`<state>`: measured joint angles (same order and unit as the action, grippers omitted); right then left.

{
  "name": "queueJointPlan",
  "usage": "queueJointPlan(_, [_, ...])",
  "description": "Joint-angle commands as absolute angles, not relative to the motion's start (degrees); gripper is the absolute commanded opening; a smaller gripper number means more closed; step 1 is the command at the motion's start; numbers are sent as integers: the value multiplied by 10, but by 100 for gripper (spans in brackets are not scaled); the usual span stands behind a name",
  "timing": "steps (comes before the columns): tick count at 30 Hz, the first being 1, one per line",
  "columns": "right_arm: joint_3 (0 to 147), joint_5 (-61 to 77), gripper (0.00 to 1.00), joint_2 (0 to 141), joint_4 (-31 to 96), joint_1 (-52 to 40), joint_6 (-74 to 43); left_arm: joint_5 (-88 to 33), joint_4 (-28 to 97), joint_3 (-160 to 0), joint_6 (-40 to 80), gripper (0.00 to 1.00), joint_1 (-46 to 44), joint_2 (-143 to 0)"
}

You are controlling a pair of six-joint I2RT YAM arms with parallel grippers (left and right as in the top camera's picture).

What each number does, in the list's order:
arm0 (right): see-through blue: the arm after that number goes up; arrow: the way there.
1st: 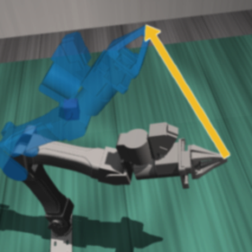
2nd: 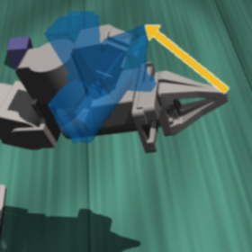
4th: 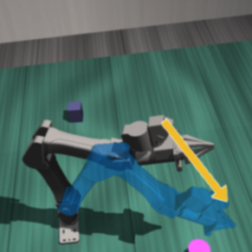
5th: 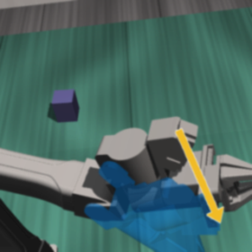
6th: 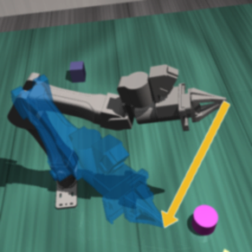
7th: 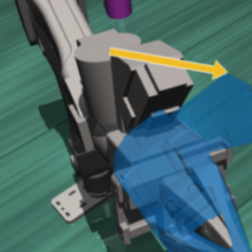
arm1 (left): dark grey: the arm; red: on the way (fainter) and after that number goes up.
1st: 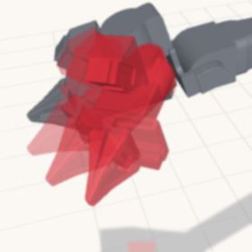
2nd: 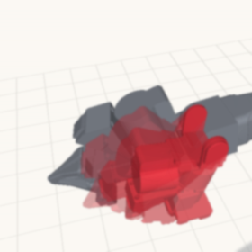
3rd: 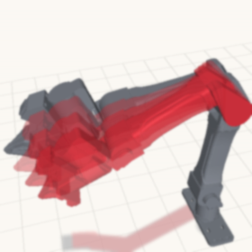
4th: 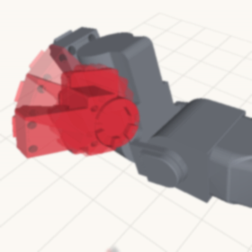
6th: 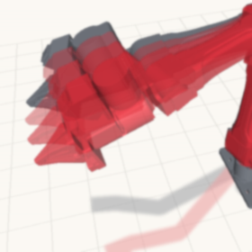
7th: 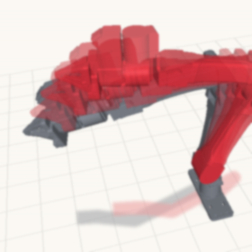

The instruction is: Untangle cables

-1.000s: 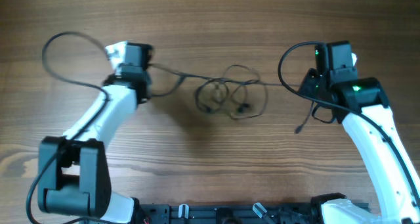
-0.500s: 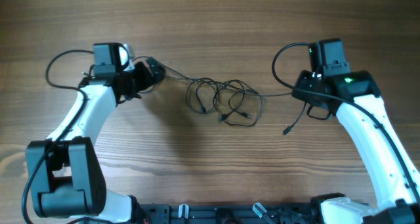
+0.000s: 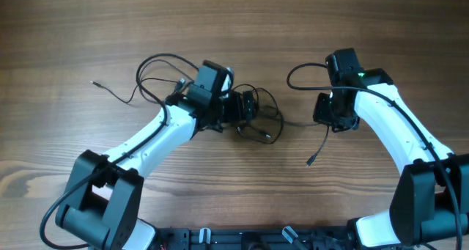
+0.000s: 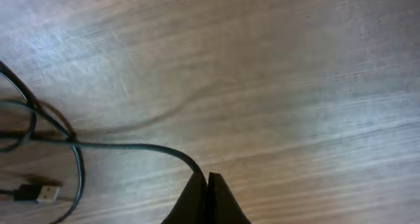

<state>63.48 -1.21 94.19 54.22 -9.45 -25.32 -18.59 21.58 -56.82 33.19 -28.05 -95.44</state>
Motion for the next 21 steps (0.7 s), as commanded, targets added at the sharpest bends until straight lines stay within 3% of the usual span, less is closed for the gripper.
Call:
queueJointPlan(1, [631, 32, 4, 954, 523, -83, -233, -75, 255, -565, 315, 100, -296, -958])
queueJointPlan(2, [631, 76, 4, 954, 512, -80, -210, -76, 248, -563, 270, 96, -300, -958])
queueJointPlan(4, [631, 127, 4, 954, 497, -78, -195, -76, 239, -562, 201, 76, -310, -964])
queueJointPlan(16, [631, 141, 4, 954, 488, -78, -192, -81, 160, -562, 3, 74, -331, -1048])
queueJointPlan(17, [631, 141, 4, 954, 488, -78, -193, -81, 154, -562, 1, 69, -331, -1048])
queueJointPlan(19, [631, 141, 4, 954, 488, -78, -190, -81, 142, -562, 2, 16, -331, -1048])
queueJointPlan(21, [631, 141, 4, 954, 488, -78, -182, -81, 136, -562, 2, 19, -331, -1048])
